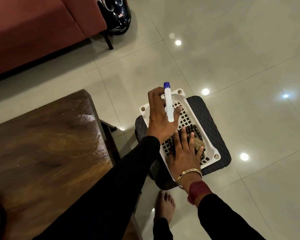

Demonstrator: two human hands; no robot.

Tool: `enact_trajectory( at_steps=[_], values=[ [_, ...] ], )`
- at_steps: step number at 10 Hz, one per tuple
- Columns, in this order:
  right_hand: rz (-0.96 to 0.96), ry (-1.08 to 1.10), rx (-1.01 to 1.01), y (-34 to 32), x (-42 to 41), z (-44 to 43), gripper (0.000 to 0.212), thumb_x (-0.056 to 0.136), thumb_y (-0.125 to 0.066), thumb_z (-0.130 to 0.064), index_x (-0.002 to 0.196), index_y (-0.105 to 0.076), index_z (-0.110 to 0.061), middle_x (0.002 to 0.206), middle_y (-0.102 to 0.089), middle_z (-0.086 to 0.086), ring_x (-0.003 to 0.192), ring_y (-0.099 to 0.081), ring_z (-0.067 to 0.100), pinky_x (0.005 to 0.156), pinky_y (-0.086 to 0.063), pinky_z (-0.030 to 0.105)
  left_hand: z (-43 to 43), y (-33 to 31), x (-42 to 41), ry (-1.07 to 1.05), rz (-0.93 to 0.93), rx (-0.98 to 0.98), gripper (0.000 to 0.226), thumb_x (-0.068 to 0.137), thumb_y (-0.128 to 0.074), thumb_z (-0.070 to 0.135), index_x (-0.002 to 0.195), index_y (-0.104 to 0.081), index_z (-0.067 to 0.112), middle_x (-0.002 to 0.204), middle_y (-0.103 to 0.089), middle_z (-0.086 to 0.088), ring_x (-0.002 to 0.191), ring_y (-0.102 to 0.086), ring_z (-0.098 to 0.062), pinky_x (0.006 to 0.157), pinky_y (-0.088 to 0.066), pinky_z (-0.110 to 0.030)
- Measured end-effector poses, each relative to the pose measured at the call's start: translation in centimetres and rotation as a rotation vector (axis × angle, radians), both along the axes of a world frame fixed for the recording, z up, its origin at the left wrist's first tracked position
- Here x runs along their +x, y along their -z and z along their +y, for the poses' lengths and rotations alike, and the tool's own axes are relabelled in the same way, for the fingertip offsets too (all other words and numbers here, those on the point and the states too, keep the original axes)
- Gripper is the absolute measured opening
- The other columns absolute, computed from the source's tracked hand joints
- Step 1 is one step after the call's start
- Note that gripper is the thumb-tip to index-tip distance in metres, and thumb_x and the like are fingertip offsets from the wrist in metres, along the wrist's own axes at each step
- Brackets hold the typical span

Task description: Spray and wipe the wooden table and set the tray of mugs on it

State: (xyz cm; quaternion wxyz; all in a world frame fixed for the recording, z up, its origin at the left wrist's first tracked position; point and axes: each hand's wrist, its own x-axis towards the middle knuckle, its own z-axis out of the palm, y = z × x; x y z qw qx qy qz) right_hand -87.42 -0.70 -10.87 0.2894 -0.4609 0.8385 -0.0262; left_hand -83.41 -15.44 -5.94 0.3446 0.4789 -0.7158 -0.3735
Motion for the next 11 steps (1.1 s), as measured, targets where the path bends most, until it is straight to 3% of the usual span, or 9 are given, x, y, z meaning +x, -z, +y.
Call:
enact_trajectory(
  at_steps=[2, 3, 4, 5, 6, 7, 9, 10, 11],
  values=[
    [0.036, -0.032, -0.003, 0.6, 0.1, 0.6, 0.084, 0.102, -0.045, -0.040, 0.165, 0.010, -0.031, 0.168, 0.031, -0.007, 0.157, 0.026, 0.023, 0.124, 0.004, 0.064, 0.2, -0.1, -0.1, 0.007, 0.040, 0.042, 0.065, 0.081, -0.085, 0.008, 0.131, -0.045, -0.004, 0.128, -0.041, -0.011, 0.107, -0.038, 0.024, 0.084, -0.033, 0.006],
    [0.057, -0.027, 0.001, 0.8, 0.4, 0.7, 0.084, 0.102, -0.041, -0.041, 0.164, 0.015, -0.029, 0.168, 0.033, -0.005, 0.156, 0.029, 0.024, 0.125, 0.005, 0.063, 0.4, -0.1, -0.1, -0.022, 0.048, 0.031, 0.066, 0.080, -0.086, 0.010, 0.130, -0.046, -0.005, 0.128, -0.042, -0.015, 0.105, -0.042, 0.013, 0.084, -0.035, 0.006],
    [0.066, -0.021, -0.007, 1.1, 0.4, 0.8, 0.081, 0.102, -0.035, -0.041, 0.164, 0.014, -0.027, 0.168, 0.033, -0.004, 0.156, 0.027, 0.025, 0.126, 0.003, 0.063, 0.6, 0.1, -0.5, -0.060, 0.072, 0.044, 0.065, 0.081, -0.086, 0.010, 0.130, -0.044, -0.002, 0.127, -0.036, -0.005, 0.104, -0.052, -0.017, 0.080, -0.039, 0.002],
    [0.074, -0.021, -0.019, 1.4, 0.4, 0.9, 0.078, 0.099, -0.027, -0.042, 0.165, 0.013, -0.028, 0.170, 0.029, -0.003, 0.158, 0.023, 0.025, 0.126, 0.000, 0.064, 0.8, 0.1, -1.0, -0.083, 0.110, 0.067, 0.065, 0.080, -0.085, 0.005, 0.129, -0.043, 0.001, 0.128, -0.033, -0.002, 0.104, -0.056, -0.026, 0.077, -0.043, 0.001],
    [0.072, -0.025, -0.019, 1.6, 0.3, 1.0, 0.080, 0.102, -0.035, -0.042, 0.165, 0.012, -0.028, 0.170, 0.028, -0.003, 0.158, 0.022, 0.025, 0.126, -0.001, 0.065, 0.9, 0.5, -1.0, -0.079, 0.129, 0.072, 0.068, 0.079, -0.087, 0.009, 0.130, -0.042, 0.006, 0.131, -0.036, -0.004, 0.104, -0.060, -0.029, 0.078, -0.043, 0.001],
    [0.074, -0.018, -0.034, 1.7, 0.3, 1.1, 0.083, 0.101, -0.040, -0.041, 0.165, 0.010, -0.028, 0.170, 0.027, -0.003, 0.158, 0.022, 0.025, 0.126, 0.000, 0.064, 1.0, 0.8, -0.6, -0.080, 0.139, 0.118, 0.080, 0.075, -0.091, 0.015, 0.135, -0.037, 0.019, 0.132, -0.041, -0.009, 0.106, -0.061, -0.032, 0.079, -0.042, 0.001],
    [0.085, 0.014, -0.096, 1.9, 0.7, 1.2, 0.080, 0.099, -0.030, -0.049, 0.166, 0.003, -0.023, 0.173, 0.015, -0.003, 0.160, 0.013, 0.022, 0.126, -0.004, 0.066, 2.6, 0.6, 2.5, -0.055, 0.094, 0.240, 0.112, 0.063, -0.098, 0.028, 0.151, -0.029, 0.026, 0.153, -0.034, 0.007, 0.130, -0.050, -0.008, 0.096, -0.036, 0.002],
    [0.119, 0.065, -0.220, 0.8, 1.2, 1.4, 0.078, 0.099, -0.035, -0.057, 0.165, -0.020, -0.016, 0.174, -0.012, 0.003, 0.161, -0.007, 0.024, 0.125, -0.008, 0.064, 3.7, 1.1, 4.9, -0.023, 0.017, 0.272, 0.117, 0.061, -0.097, 0.042, 0.152, -0.026, 0.031, 0.154, -0.033, 0.010, 0.141, -0.041, -0.010, 0.114, -0.044, -0.033],
    [0.164, 0.090, -0.439, 0.4, 1.7, 2.0, 0.070, 0.095, -0.047, -0.052, 0.149, -0.049, -0.007, 0.161, -0.042, 0.013, 0.151, -0.036, 0.032, 0.122, -0.025, 0.062, 5.2, 2.1, 7.8, 0.000, -0.077, 0.217, 0.110, 0.065, -0.093, 0.050, 0.153, -0.030, 0.026, 0.154, -0.033, 0.008, 0.144, -0.039, -0.013, 0.116, -0.043, -0.044]
  ],
)
